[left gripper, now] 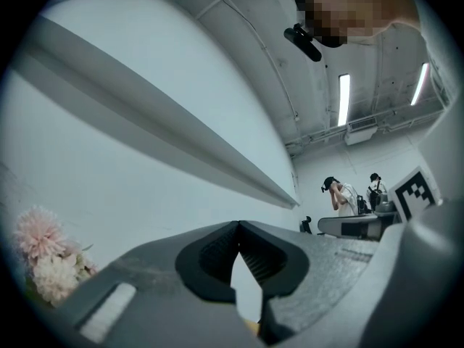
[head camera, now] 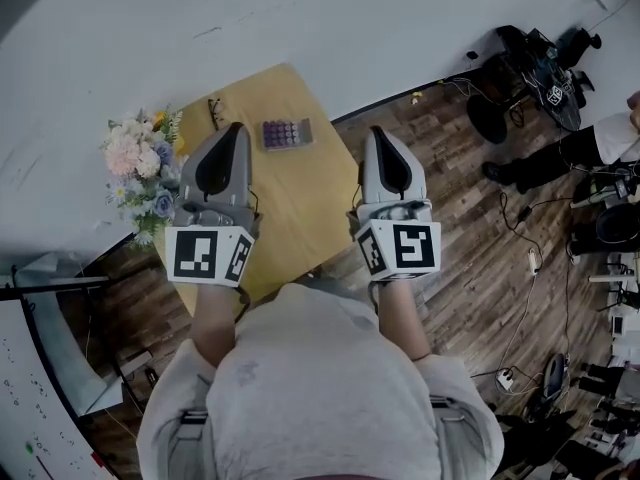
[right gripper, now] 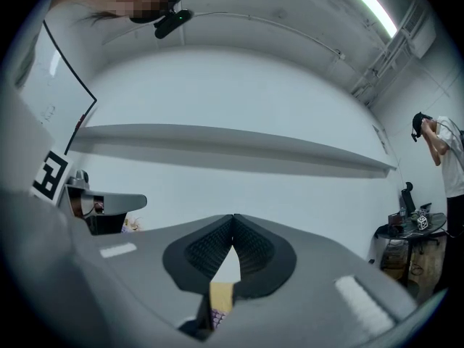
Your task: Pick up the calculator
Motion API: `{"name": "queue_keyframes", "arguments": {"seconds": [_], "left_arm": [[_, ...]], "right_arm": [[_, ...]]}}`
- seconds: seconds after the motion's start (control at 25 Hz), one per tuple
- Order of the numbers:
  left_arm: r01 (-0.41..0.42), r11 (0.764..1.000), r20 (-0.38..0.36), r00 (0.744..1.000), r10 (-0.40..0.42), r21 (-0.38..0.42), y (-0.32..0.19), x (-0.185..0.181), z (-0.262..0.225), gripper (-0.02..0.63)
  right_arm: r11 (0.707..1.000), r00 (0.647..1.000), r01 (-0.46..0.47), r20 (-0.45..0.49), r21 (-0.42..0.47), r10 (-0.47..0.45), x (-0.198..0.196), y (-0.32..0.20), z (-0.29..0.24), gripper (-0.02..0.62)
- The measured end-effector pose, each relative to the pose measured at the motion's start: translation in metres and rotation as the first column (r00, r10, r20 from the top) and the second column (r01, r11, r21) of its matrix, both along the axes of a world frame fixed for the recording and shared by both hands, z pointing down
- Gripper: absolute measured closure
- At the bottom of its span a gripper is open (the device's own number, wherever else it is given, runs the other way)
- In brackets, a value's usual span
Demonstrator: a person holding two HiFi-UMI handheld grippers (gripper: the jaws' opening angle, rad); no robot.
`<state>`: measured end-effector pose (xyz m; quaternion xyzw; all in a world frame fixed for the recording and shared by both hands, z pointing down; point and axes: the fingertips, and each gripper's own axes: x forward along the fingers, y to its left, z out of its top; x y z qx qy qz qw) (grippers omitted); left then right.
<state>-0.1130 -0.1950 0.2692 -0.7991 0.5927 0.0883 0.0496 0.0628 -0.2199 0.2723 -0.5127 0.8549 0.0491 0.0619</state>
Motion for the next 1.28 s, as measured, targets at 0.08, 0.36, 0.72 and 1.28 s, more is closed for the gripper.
{"name": "queue_keyframes", "arguments": {"seconds": [0.08, 0.36, 0.72, 1.28], "left_arm": [[0.018, 1.0, -0.001, 1.0, -0.018, -0.006, -0.009, 0.0, 0.002, 0.6], [0.083, 0.996, 0.003, 0.997, -0.083, -0.033, -0.035, -0.001, 0.012, 0.601], [0.132, 0.987, -0.007, 0.991, -0.134, -0.09, -0.064, 0.001, 0.033, 0.6], [0.131, 0.915, -0.017, 0.989, -0.149, -0.383, -0.097, -0.003, 0.136, 0.6]], "right_arm": [[1.0, 1.0, 0.02, -0.001, -0.006, -0.02, -0.001, -0.012, 0.002, 0.595], [0.995, 0.996, 0.091, -0.006, -0.033, -0.091, -0.005, -0.051, 0.013, 0.594], [0.976, 0.983, 0.179, -0.019, -0.123, -0.182, -0.015, -0.092, 0.04, 0.594], [0.857, 0.963, 0.224, -0.033, -0.464, -0.269, -0.029, -0.135, 0.151, 0.594]]}}
